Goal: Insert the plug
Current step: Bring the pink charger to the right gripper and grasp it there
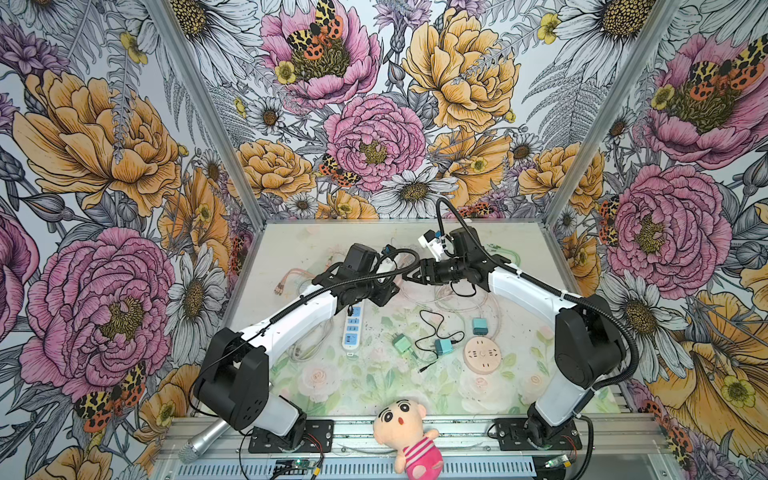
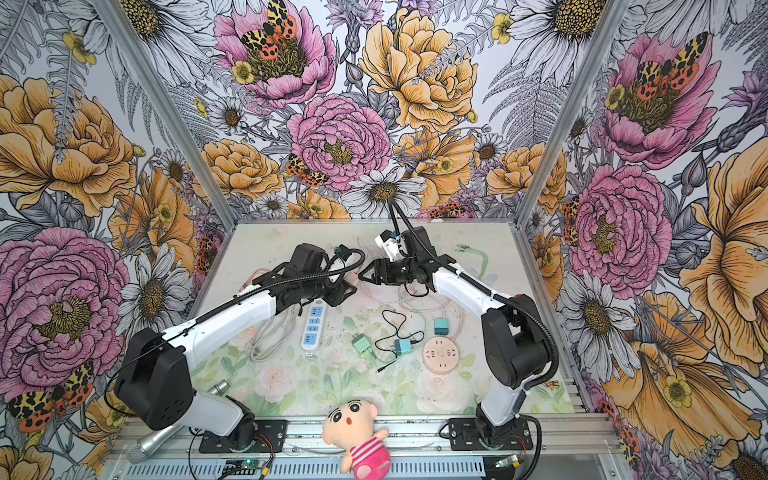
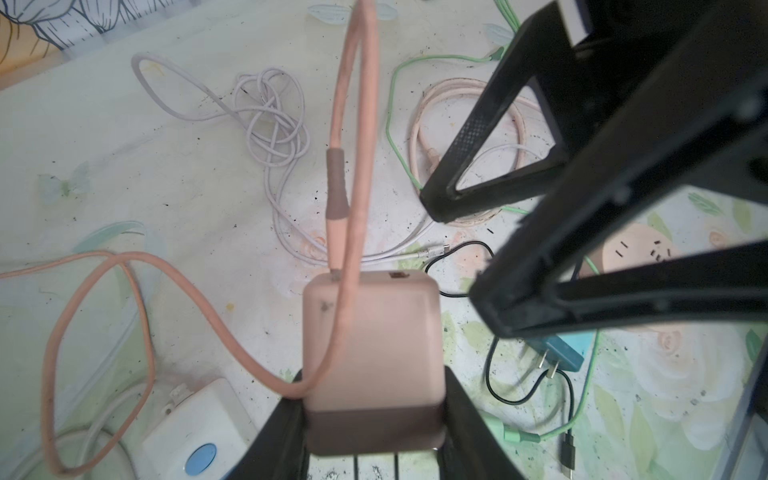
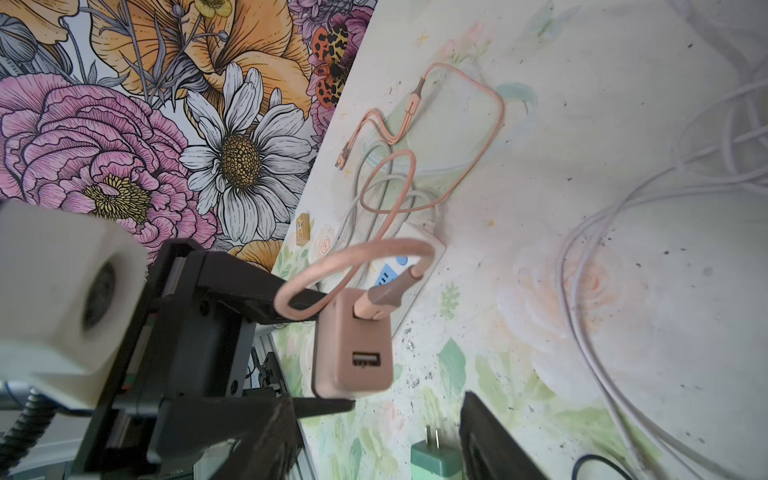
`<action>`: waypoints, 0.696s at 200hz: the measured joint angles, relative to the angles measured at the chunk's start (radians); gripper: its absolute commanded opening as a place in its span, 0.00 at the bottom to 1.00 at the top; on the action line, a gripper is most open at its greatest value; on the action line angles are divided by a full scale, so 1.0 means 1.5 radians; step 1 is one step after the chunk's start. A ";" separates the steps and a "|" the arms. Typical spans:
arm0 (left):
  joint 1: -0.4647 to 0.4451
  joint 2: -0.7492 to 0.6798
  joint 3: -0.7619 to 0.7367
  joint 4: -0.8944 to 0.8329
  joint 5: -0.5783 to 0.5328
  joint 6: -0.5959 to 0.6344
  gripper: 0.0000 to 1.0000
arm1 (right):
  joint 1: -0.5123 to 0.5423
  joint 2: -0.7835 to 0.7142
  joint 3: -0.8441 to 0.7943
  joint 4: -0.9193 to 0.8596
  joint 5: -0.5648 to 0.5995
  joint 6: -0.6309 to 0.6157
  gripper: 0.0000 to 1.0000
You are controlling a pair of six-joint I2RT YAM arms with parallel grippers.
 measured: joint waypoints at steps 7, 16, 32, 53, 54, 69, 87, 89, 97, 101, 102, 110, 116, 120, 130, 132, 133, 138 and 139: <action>-0.002 -0.003 -0.002 0.001 0.001 0.002 0.31 | 0.001 0.004 0.000 0.000 -0.001 0.000 0.64; -0.003 -0.007 -0.004 0.002 0.006 0.007 0.31 | 0.002 0.007 0.000 0.000 0.000 0.001 0.64; -0.006 -0.010 -0.006 0.001 0.012 0.012 0.31 | 0.003 0.013 0.001 0.000 -0.005 0.001 0.63; -0.010 -0.010 -0.006 0.002 0.014 0.015 0.31 | 0.003 0.020 0.008 0.000 -0.010 0.004 0.62; -0.010 -0.010 -0.006 0.002 0.013 0.016 0.31 | 0.003 0.021 0.009 0.000 -0.010 0.004 0.62; -0.016 -0.010 -0.006 0.003 0.013 0.020 0.31 | 0.005 0.028 0.016 0.000 -0.017 0.006 0.60; -0.023 -0.010 -0.006 0.004 0.013 0.027 0.31 | 0.007 0.041 0.026 0.000 -0.032 0.010 0.56; -0.023 -0.010 -0.006 0.004 0.013 0.027 0.31 | 0.007 0.042 0.026 0.000 -0.034 0.011 0.56; -0.024 -0.010 -0.006 0.002 0.012 0.029 0.31 | 0.007 0.049 0.030 0.001 -0.044 0.016 0.54; -0.024 -0.010 -0.006 0.002 0.012 0.030 0.31 | 0.007 0.051 0.031 0.001 -0.048 0.016 0.54; -0.024 -0.010 -0.006 0.001 0.012 0.030 0.31 | 0.007 0.052 0.031 0.001 -0.050 0.017 0.54; -0.024 -0.010 -0.007 0.002 0.012 0.032 0.31 | 0.007 0.053 0.031 0.001 -0.056 0.020 0.53; -0.024 -0.010 -0.009 0.002 0.012 0.034 0.31 | 0.007 0.053 0.031 0.001 -0.060 0.021 0.53; -0.024 -0.010 -0.009 0.002 0.012 0.035 0.31 | 0.007 0.053 0.031 0.000 -0.062 0.021 0.53; -0.024 -0.010 -0.010 0.004 0.012 0.042 0.31 | 0.007 0.053 0.031 0.000 -0.067 0.021 0.52; -0.024 -0.010 -0.010 0.004 0.012 0.042 0.31 | 0.007 0.053 0.031 0.000 -0.068 0.021 0.52; -0.024 -0.010 -0.010 0.005 0.012 0.042 0.31 | 0.007 0.053 0.031 0.000 -0.069 0.021 0.52; -0.024 -0.010 -0.010 0.007 0.011 0.045 0.31 | 0.007 0.053 0.031 0.000 -0.072 0.021 0.52; -0.024 -0.010 -0.010 0.007 0.011 0.046 0.31 | 0.007 0.053 0.031 0.000 -0.073 0.021 0.52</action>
